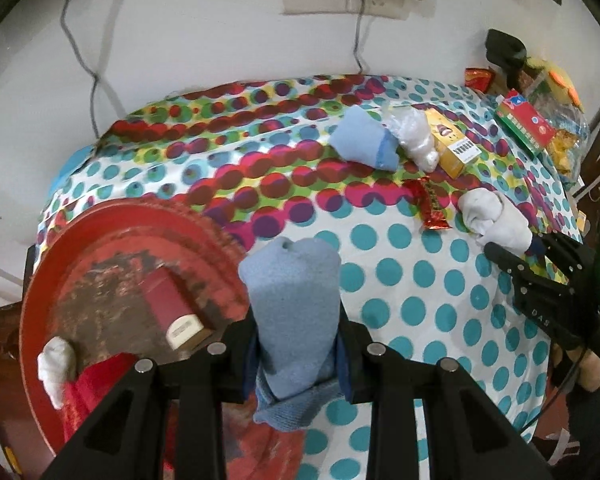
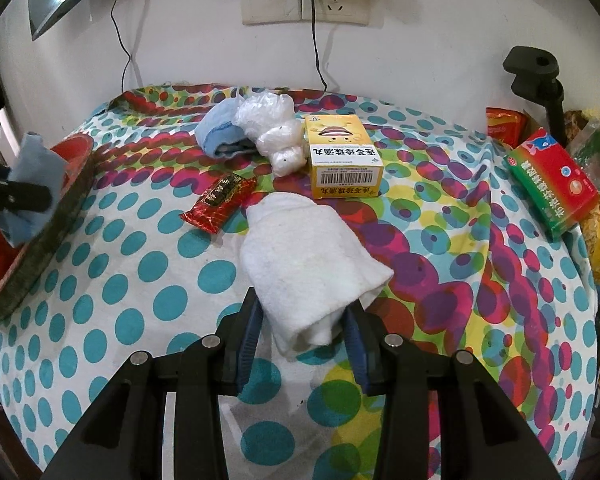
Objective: Organize objects
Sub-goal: 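Lift the light blue sock with the left tool while the right tool lifts the white cloth, then carry the light blue sock in the left tool into the red tray and release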
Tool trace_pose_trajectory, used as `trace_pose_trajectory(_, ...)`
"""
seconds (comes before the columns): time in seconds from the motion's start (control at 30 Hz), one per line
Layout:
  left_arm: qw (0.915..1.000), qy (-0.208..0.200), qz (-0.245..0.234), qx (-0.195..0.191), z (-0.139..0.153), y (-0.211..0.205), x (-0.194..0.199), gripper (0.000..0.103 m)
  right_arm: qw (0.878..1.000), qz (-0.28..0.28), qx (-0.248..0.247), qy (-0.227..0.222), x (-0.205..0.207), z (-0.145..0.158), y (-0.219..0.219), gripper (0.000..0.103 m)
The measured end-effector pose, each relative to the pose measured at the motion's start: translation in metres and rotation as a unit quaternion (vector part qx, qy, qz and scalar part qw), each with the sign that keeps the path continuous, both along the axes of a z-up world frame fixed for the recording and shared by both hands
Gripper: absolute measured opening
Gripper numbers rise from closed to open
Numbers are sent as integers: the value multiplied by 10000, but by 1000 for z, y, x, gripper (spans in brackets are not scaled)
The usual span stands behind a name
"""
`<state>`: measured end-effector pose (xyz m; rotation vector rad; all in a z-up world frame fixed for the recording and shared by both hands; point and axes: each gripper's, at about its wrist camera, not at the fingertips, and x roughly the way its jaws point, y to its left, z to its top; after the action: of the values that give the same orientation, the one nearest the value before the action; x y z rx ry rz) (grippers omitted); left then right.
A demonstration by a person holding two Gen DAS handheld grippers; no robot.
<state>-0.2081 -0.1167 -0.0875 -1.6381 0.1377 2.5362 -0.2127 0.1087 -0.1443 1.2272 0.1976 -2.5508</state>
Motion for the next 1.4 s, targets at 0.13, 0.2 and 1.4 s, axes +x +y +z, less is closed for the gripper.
trace_pose_trajectory(0.13, 9999, 33, 108, 13, 6, -16, 6, 31, 10000, 21, 1, -5, 0, 0, -1, 40)
trace_pose_trajectory(0.2, 9998, 62, 157, -42, 8, -24, 8, 31, 10000, 21, 11, -4, 0, 0, -1, 40)
trace_pose_trajectory(1.4, 9924, -173, 1173, -341, -7, -174, 20, 31, 9998, 41, 172, 28, 1, -1, -6, 42)
